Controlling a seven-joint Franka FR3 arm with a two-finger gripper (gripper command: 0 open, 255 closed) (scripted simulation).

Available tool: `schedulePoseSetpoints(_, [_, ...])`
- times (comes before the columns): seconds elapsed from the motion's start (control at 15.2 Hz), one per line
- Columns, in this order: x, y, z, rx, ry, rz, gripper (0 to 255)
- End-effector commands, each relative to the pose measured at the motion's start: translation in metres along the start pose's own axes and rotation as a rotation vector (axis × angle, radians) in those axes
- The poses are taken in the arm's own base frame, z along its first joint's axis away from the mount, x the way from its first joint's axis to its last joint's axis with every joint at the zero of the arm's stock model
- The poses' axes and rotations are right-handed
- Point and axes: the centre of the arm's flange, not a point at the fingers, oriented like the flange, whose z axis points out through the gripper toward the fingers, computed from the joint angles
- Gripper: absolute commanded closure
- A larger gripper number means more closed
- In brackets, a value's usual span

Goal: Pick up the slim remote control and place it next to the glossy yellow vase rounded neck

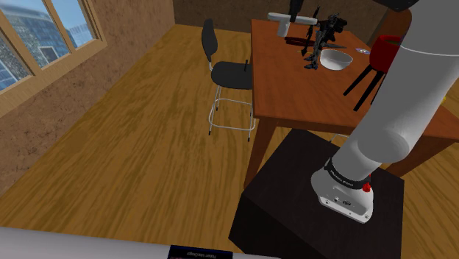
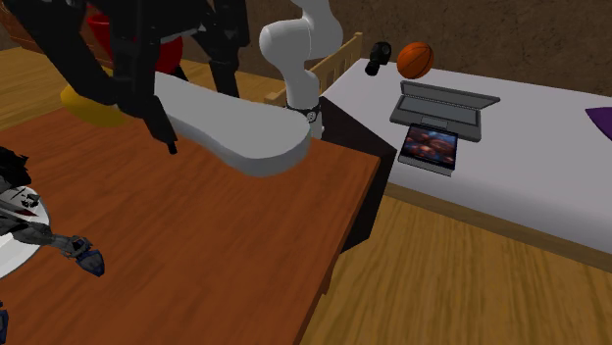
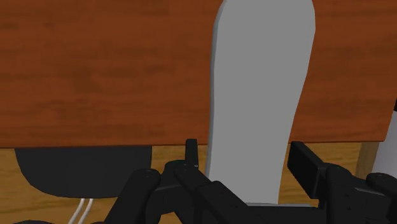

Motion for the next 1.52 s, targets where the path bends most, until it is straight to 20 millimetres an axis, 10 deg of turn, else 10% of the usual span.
schedulePoseSetpoints(0.0, [-0.011,-0.007,-0.003,0.0,0.0,0.0,255])
schedulePoseSetpoints(1.45, [-0.26,-0.158,-0.004,0.0,0.0,0.0,255])
